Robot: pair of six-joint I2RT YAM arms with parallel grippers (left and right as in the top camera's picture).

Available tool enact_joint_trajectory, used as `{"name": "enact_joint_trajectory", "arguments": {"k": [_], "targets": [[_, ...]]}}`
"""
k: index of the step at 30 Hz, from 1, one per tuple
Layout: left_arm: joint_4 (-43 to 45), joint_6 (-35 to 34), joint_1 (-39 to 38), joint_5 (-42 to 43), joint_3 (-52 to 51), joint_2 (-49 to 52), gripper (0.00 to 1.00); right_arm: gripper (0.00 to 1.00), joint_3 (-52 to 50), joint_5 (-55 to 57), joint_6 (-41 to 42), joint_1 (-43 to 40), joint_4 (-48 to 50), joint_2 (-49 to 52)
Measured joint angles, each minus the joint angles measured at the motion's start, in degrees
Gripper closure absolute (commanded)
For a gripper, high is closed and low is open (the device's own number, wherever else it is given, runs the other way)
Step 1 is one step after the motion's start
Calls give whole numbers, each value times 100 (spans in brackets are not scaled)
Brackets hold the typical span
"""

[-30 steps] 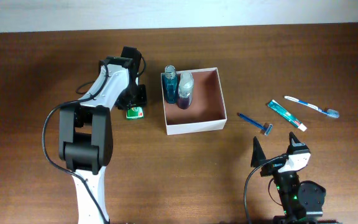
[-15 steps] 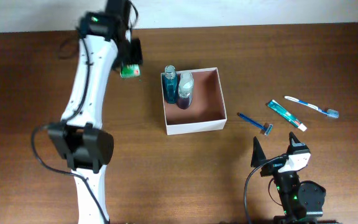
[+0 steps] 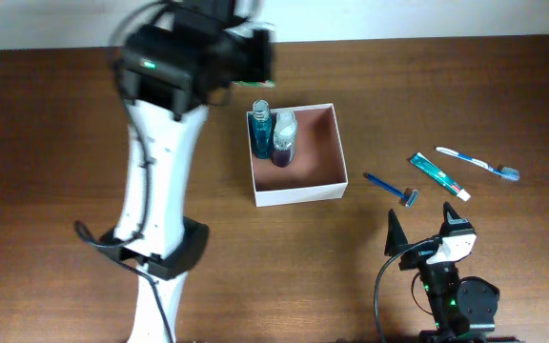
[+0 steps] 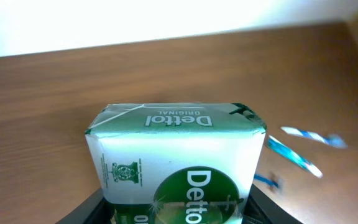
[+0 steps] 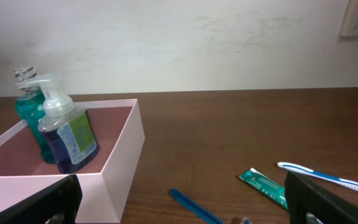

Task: Pack container
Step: 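Lift the Dettol bar and carry it over the box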

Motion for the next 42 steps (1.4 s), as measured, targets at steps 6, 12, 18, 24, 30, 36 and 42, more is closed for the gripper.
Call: {"name": "enact_joint_trajectory", "arguments": {"k": [6, 12, 18, 24, 30, 36, 42], "targets": [[293, 4, -813, -192, -210, 0, 58, 1, 0, 0, 2, 0, 0, 0], [697, 133, -1285, -498, -616, 85, 58, 1, 0, 0, 2, 0, 0, 0], [1029, 190, -1392, -590, -1003, 481, 57, 1, 0, 0, 2, 0, -2, 0], [1250, -90, -1381, -664, -1187, 1121, 57, 1, 0, -2, 7, 0, -2, 0], [1298, -540, -1384, -896, -1213, 1698, 57, 1, 0, 0, 4, 0, -2, 0], [1300, -896, -1384, -1012, -1220, 2002, 57, 2, 0, 0, 4, 0, 0, 0], [1241, -1257, -1370, -1058, -1231, 2177, 57, 1, 0, 0, 2, 0, -2, 0]]}}
